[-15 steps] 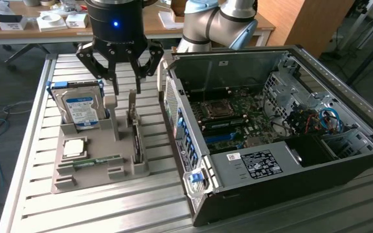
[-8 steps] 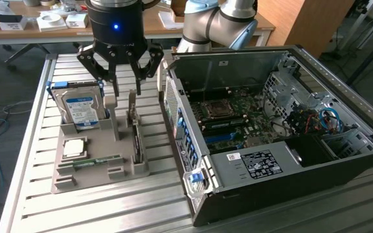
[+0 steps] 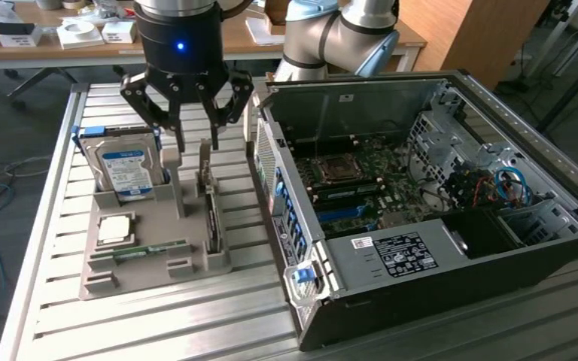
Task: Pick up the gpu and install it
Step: 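Pick up the gpu and move the gpu toward the slot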
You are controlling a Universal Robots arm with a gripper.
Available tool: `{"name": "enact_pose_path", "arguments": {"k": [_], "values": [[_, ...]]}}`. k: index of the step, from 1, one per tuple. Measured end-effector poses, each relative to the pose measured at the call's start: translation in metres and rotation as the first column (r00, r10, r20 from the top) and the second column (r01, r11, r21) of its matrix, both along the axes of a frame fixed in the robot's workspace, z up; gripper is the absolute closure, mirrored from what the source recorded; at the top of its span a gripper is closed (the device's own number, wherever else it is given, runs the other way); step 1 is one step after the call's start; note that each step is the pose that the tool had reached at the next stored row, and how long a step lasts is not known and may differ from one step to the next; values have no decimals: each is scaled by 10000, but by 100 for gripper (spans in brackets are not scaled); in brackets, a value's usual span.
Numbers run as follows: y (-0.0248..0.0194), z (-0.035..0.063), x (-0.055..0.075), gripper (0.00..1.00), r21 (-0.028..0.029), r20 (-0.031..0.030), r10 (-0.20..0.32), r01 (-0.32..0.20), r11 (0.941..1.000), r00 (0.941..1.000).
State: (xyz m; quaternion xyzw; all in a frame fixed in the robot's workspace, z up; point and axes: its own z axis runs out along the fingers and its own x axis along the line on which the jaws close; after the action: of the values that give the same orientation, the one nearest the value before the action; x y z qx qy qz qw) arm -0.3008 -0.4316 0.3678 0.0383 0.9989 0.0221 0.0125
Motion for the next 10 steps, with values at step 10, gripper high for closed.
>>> {"name": "enact_pose_path", "arguments": {"k": [10], "values": [[0,-80,0,53,0,0,0,0,10000,10000]]}}
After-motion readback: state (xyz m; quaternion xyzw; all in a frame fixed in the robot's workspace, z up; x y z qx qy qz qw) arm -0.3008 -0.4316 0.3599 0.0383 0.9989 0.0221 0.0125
